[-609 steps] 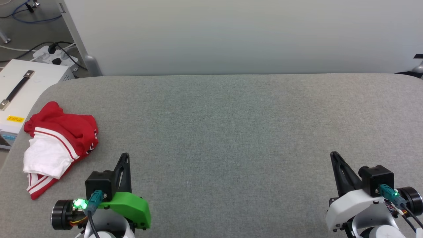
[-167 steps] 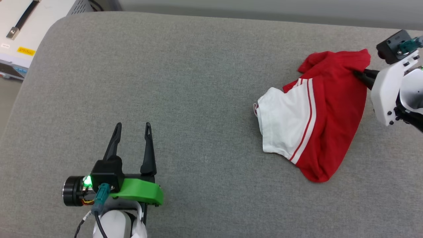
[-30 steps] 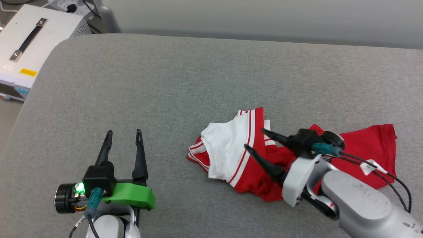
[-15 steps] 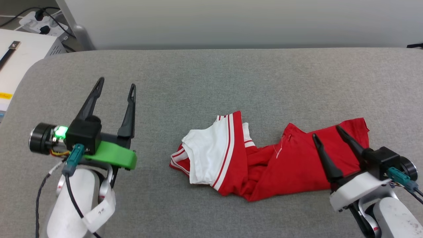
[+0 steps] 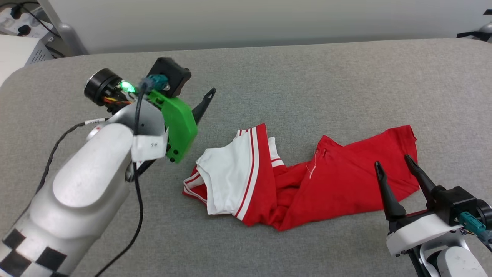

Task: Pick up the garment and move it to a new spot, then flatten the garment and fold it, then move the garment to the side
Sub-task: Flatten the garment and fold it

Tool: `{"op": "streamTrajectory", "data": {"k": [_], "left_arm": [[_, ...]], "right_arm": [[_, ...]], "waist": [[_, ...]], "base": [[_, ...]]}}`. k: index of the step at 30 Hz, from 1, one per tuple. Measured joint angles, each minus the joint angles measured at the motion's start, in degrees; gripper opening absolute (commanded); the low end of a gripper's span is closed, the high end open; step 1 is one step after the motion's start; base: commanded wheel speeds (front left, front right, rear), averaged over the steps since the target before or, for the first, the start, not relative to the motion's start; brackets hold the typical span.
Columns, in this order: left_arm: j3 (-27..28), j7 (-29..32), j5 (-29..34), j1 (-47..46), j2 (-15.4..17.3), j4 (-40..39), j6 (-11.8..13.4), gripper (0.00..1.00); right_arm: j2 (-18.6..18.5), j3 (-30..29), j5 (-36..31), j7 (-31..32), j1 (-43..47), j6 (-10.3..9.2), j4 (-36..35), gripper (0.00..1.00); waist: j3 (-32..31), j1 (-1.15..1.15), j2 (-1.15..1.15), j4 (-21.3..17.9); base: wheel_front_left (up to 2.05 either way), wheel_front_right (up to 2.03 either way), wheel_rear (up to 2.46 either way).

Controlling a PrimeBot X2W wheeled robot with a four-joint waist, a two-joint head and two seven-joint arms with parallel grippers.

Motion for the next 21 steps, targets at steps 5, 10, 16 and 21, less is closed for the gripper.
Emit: {"op": "streamTrajectory", "data": {"k": [5, 10, 16, 21], "left_arm": [[-10.44, 13.33, -11.73, -7.51, 2.04, 1.32, 0.0, 1.0], [-19.9, 20.82, -18.85, -12.98, 3.34, 3.26, 0.0, 1.0], [-31.31, 24.64, -24.46, -16.14, 4.98, 8.53, 0.0, 1.0], [-33.18, 25.59, -25.17, -16.03, 5.3, 11.12, 0.0, 1.0]], "right_arm": [[0.31, 0.51, -0.41, 0.31, -0.42, 0.0, -0.27, 1.0], [0.47, 1.38, -0.41, 0.33, -2.23, 0.0, -0.13, 1.0], [0.66, 2.3, -0.4, 0.21, -4.56, 0.0, 1.15, 1.0], [0.7, 2.42, -0.4, -0.13, -5.52, 0.0, 2.08, 1.0]], "waist": [[1.52, 0.0, 0.0, -1.2], [3.57, 0.0, 0.0, -2.68], [7.16, 0.0, 0.0, -5.36], [9.29, 0.0, 0.0, -6.53]], "base": [[0.0, 0.0, 0.0], [0.0, 0.0, 0.0], [0.0, 0.0, 0.0], [0.0, 0.0, 0.0]]}}
